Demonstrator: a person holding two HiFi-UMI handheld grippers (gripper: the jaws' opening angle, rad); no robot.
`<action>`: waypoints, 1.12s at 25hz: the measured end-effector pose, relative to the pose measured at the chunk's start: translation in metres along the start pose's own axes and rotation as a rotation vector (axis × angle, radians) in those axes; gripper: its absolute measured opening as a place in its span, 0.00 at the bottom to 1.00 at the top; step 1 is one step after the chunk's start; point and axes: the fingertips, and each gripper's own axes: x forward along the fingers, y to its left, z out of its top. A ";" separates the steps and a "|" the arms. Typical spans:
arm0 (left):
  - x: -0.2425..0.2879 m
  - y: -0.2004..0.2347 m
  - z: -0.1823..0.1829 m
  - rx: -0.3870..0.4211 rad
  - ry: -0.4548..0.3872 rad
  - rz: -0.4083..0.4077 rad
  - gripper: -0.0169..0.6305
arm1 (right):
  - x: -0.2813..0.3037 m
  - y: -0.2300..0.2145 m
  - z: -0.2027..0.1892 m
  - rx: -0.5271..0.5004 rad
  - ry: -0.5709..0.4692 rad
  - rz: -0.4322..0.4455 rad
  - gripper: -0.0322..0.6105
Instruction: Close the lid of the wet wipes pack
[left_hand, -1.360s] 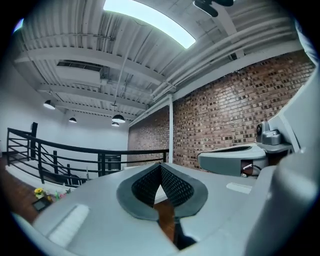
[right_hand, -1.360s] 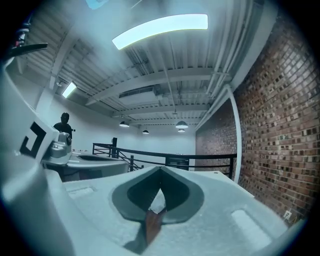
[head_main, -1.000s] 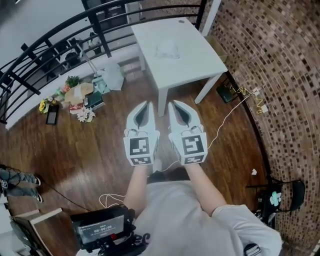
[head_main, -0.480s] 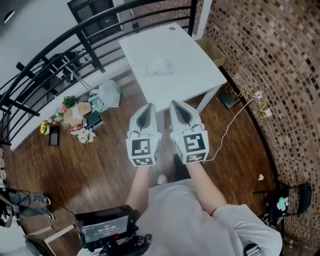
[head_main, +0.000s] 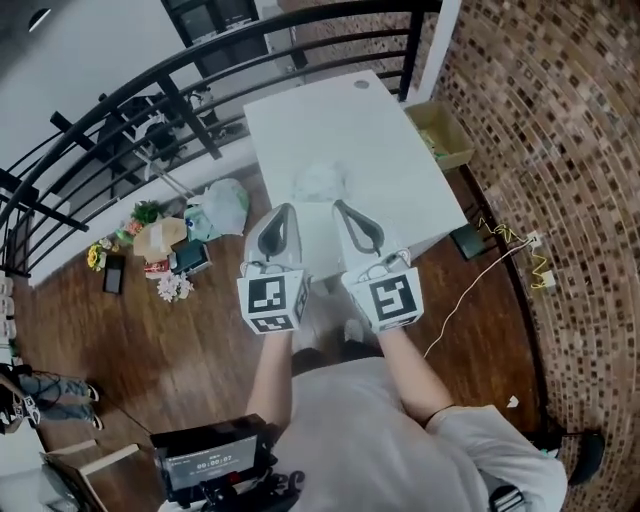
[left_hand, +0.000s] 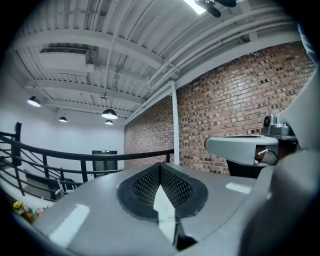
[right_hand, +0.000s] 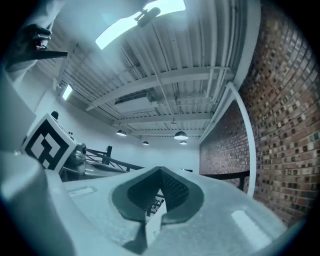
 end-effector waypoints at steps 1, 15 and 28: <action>0.008 0.004 0.000 0.002 -0.001 0.012 0.05 | 0.007 -0.008 -0.002 0.009 -0.003 0.001 0.03; 0.133 0.074 -0.023 0.023 0.083 -0.052 0.05 | 0.142 -0.051 -0.055 0.004 0.092 -0.016 0.04; 0.239 0.138 -0.040 -0.095 0.133 -0.238 0.05 | 0.235 -0.090 -0.131 0.023 0.269 -0.168 0.04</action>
